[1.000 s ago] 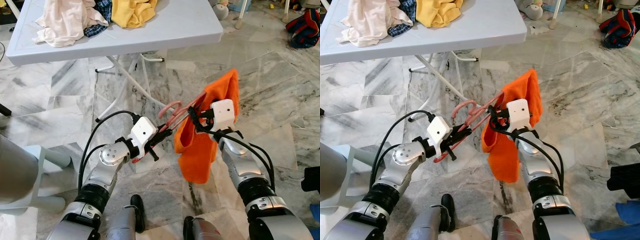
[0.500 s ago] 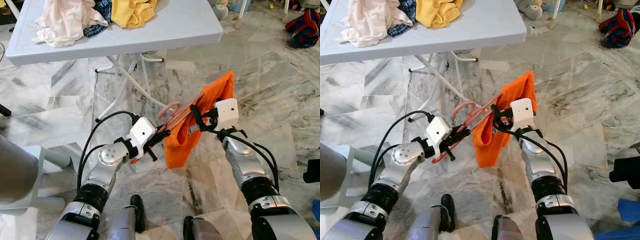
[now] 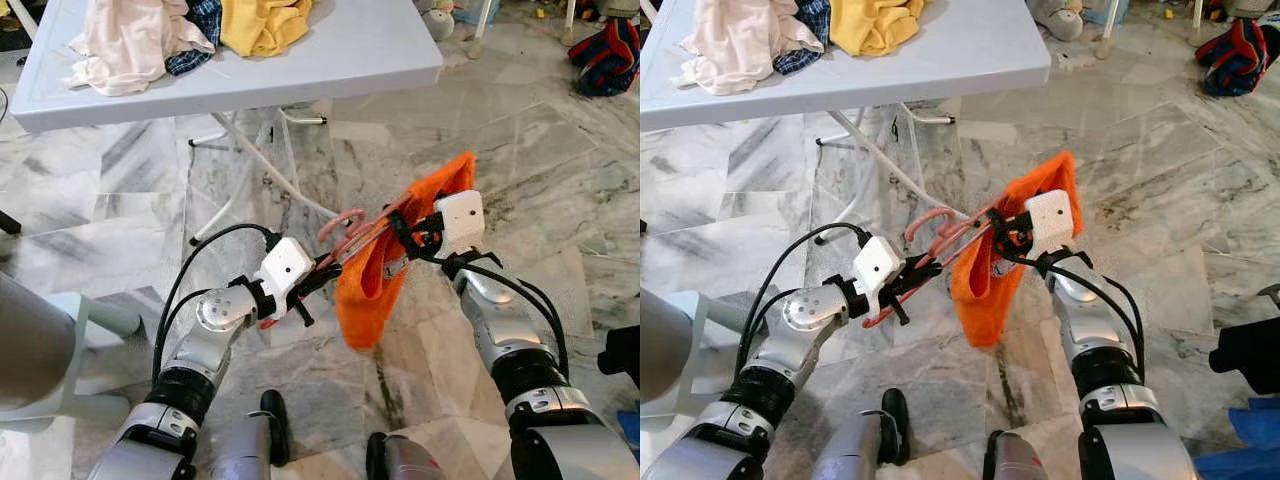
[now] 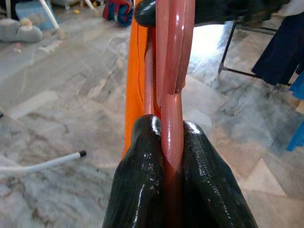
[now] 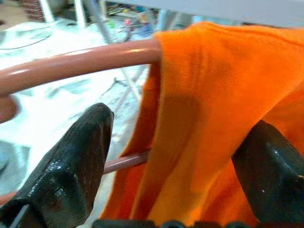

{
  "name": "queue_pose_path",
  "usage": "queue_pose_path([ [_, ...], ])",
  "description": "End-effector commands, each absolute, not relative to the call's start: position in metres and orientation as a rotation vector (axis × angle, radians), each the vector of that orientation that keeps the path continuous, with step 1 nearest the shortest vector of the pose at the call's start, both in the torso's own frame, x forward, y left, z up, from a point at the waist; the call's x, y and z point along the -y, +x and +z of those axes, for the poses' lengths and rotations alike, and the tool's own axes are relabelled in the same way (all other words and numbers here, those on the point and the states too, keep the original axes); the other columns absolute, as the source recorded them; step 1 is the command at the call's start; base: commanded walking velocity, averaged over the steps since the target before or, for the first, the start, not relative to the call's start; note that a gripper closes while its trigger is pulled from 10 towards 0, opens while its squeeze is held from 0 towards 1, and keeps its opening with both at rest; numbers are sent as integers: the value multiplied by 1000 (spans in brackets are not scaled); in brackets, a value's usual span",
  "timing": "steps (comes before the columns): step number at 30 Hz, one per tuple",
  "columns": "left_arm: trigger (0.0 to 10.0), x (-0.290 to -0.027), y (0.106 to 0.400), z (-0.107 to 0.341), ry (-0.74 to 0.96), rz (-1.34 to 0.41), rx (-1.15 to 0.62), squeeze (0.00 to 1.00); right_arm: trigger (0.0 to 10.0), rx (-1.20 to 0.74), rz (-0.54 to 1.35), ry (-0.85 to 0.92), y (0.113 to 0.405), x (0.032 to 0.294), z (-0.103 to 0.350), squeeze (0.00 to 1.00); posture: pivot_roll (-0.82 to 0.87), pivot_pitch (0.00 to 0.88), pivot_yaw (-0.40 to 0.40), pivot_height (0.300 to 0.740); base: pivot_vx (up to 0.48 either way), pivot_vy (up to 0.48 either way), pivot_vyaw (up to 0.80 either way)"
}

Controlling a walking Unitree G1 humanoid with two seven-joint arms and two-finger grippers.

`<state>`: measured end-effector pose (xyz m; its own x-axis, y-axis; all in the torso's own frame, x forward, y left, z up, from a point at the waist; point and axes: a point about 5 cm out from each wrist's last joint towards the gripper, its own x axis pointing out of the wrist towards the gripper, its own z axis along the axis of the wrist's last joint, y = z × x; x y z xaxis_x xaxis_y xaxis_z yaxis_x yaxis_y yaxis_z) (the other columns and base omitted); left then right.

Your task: Hang hanger

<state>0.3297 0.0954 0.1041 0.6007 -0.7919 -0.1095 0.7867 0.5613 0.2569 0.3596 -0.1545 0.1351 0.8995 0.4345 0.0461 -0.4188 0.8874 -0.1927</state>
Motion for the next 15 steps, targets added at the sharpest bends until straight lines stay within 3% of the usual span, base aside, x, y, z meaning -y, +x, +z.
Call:
queue_pose_path([
  [1,0,-95,330,107,301,-930,44,0,10000,79,488,-190,356,153,132,0,-32,251,17,740,0,0,0],
  [6,0,-95,331,108,303,-930,44,0,10000,57,587,-216,351,150,128,0,-34,252,18,740,0,0,0],
  [14,0,-96,331,108,306,-931,44,0,10000,26,535,-241,352,162,125,0,-35,254,19,740,0,0,0],
  [15,0,-96,331,108,306,-933,45,0,9098,14,517,-245,352,162,121,0,-33,255,21,740,0,0,0],
])
